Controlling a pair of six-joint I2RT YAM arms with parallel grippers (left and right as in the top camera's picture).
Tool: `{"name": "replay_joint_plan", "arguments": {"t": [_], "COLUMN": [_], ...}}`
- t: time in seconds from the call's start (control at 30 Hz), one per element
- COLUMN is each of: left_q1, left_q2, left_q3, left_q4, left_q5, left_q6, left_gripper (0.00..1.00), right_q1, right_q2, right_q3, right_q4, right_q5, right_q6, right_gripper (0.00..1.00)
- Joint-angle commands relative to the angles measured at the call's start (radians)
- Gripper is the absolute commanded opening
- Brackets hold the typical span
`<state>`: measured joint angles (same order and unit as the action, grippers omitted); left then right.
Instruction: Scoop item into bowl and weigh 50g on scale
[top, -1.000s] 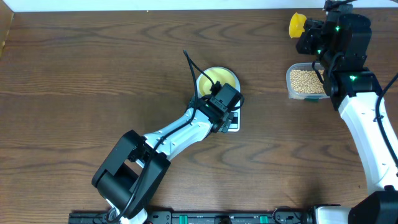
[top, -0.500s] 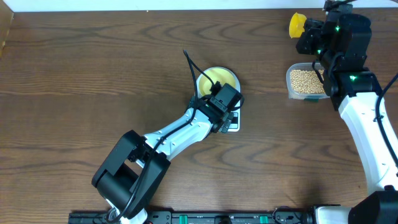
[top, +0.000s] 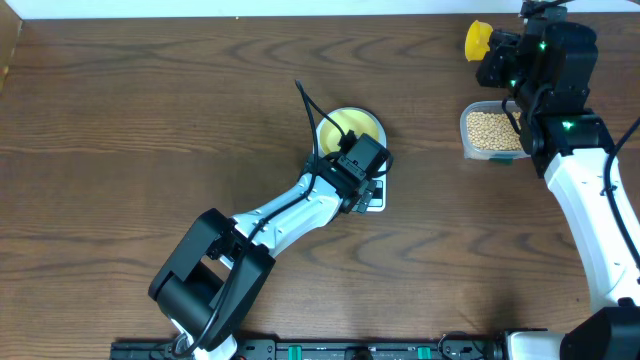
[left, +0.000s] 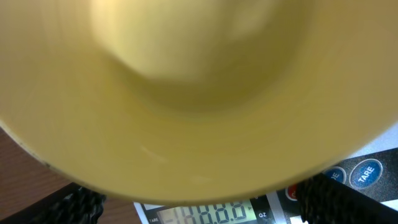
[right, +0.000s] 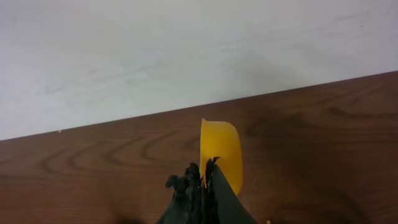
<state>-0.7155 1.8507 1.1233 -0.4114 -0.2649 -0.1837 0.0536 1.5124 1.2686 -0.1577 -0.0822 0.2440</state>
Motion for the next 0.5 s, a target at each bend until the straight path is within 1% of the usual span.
{"name": "replay_joint_plan", "arguments": {"t": [0.0, 0.27, 0.47], "left_q1": [-0.001, -0.002, -0.002], "left_q2": [0.051, 0.047, 0.007], "left_q3": [-0.007, -0.005, -0.005], "left_q4": [-0.009, -0.010, -0.014], "left_q5": [-0.017, -0.017, -0.017], "left_q6": [0.003, 0.006, 0.006], "left_gripper": [1.00, 0.99, 1.00], "right_q1": [0.000, 0.000, 0.000], "right_q2": [0.005, 0.005, 0.005], "right_q3": [0.012, 0.012, 0.012], "right_q4": [0.000, 0.000, 0.000], "right_q5": [-0.006, -0.006, -0.006], "right_q6": [-0.014, -0.014, -0.014], "right_gripper": [0.01, 0.01, 0.01]}}
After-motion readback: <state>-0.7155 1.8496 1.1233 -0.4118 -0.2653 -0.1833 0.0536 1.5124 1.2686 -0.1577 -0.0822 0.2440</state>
